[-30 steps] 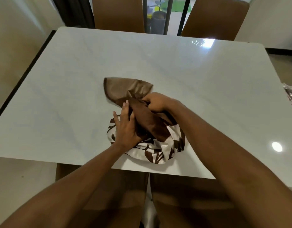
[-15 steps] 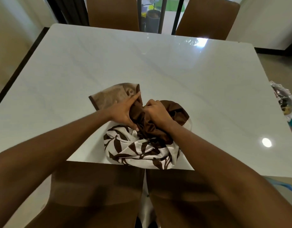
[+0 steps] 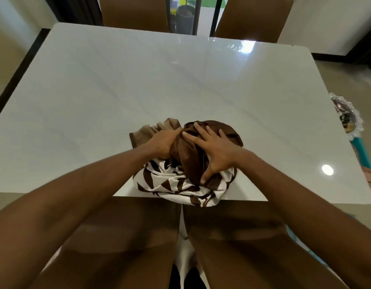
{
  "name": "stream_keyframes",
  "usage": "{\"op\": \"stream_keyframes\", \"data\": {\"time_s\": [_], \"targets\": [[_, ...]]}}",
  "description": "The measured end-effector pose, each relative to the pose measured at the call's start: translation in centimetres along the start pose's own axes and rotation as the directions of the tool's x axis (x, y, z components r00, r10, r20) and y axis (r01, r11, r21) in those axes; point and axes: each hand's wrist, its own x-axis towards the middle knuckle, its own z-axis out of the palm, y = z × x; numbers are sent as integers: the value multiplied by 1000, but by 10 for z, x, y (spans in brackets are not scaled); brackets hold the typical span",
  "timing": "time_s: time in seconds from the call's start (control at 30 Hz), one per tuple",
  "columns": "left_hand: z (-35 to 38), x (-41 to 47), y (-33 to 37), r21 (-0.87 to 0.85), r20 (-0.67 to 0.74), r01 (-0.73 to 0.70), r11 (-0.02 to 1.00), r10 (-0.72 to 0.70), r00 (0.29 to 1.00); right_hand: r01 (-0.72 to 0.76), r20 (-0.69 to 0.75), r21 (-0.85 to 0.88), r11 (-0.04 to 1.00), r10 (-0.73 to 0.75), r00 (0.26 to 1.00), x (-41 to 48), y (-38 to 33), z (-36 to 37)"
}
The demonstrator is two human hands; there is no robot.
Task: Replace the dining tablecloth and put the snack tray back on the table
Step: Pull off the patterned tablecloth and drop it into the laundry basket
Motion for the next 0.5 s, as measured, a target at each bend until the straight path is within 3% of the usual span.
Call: {"op": "stream_keyframes", "data": {"time_s": [0.1, 0.27, 0.37, 0.4, 0.5], "targets": [[-5, 5, 9, 57, -61, -116, 992, 120, 991, -138, -153, -90, 986, 123, 981, -1, -2, 21], [-29, 14, 18, 393, -188, -191, 900, 282, 941, -270, -449, 40, 962, 259, 855, 27, -4, 10], [-33, 8, 21, 364, -345, -70, 929, 204, 916, -365, -698, -15, 931, 252, 671, 41, -5, 7], [-29, 3, 24, 316, -336, -30, 948, 141, 931, -372, -738, -36, 927, 226, 635, 40, -4, 10], [-15, -16, 31, 187, -117, 71, 980, -50, 992, -376, -767, -176, 910, 112, 631, 30, -4, 39]]}}
